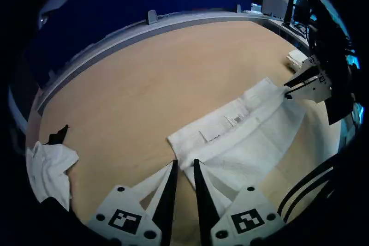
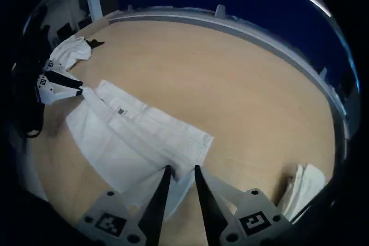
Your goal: Fold towel
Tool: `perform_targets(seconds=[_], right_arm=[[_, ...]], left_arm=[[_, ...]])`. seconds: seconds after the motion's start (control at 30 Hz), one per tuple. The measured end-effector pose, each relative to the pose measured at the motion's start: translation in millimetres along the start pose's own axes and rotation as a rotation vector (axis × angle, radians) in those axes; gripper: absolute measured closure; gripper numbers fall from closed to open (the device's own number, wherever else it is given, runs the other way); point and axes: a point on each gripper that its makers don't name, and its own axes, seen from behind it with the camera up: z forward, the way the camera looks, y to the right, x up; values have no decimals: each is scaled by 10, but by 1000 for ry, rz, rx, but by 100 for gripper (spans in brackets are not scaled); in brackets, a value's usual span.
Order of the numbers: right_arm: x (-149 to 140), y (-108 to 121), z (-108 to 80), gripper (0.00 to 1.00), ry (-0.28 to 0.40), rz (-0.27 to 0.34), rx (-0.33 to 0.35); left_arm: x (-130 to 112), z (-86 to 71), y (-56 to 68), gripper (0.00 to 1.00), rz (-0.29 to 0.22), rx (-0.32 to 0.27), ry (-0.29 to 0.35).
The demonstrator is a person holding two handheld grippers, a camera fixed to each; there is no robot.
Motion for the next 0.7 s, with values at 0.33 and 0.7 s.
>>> perform_targets(seconds=[0.33,0.7], right_arm=[[109,149,-1,28,38,37,-56],[221,294,-95,0,91,110,-88]], left_arm=[[14,-55,-67,55,7,14,11],[-19,-125,-46,18,-30,-1,13]])
